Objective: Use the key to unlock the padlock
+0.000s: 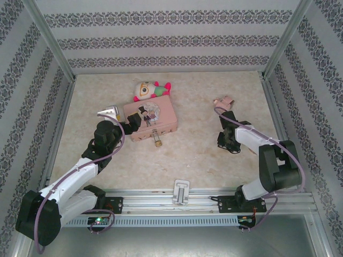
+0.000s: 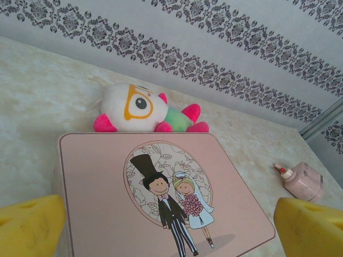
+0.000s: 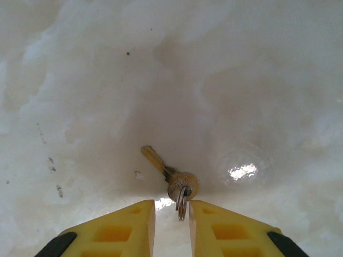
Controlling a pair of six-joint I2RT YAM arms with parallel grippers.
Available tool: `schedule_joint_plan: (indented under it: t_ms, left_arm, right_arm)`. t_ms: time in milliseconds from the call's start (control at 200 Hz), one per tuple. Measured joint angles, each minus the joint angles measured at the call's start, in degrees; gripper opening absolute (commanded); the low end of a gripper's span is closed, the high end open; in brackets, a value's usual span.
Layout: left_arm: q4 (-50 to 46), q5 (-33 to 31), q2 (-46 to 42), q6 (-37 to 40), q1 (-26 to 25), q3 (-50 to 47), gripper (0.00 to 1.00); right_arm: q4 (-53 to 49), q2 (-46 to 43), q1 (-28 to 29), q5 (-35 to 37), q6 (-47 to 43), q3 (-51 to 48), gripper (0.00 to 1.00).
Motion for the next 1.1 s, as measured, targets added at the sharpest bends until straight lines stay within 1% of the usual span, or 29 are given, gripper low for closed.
schedule_joint_plan:
  t_ms: [115, 310, 400, 590, 740, 844, 1004, 1099]
  left_arm:
    - [-0.07, -0.15, -0.04, 0.02, 0.0, 0.0, 0.99]
    - [-0.2, -0.17, -0.33, 0.04, 0.0, -0.07, 0.99]
    - [-0.2, -0.24, -0.33, 0.07, 0.0, -0.07, 0.99]
    - [-0.22, -0.61, -0.35, 0.04, 0.0, -0.07, 0.99]
    - [-0.92, -0.63, -0.39, 0.04, 0.0, -0.07, 0.99]
    - [-2.62, -1.27, -0.44, 0.02, 0.0, 0.0, 0.99]
    - [-5.55, -1.88, -0.44, 0.0, 0.0, 1.6, 0.99]
    - [-6.43, -1.84, -0.48, 0.02, 0.0, 3.48, 0.99]
  right_arm:
    - [-0.04, 1.16, 0.0, 0.04, 0.02, 0.0, 0.2]
    - [0.13, 1.25, 0.0, 0.13, -0.09, 0.0, 0.06]
    - [0.24, 1.14, 0.0, 0.31, -0.31, 0.0, 0.01]
    - [-0.31, 0.13, 0.0, 0.26, -1.44, -0.02, 0.0]
    - [-1.22, -4.52, 0.48, 0.31, -3.69, -0.07, 0.0]
    - [-1.77, -9.09, 3.37, 0.55, -6.25, 0.0, 0.0]
    - [-1.99, -15.04, 11.21, 0.44, -11.74, 1.62, 0.0]
    - [-0.63, -18.53, 15.32, -0.85, -15.17, 2.54, 0.0]
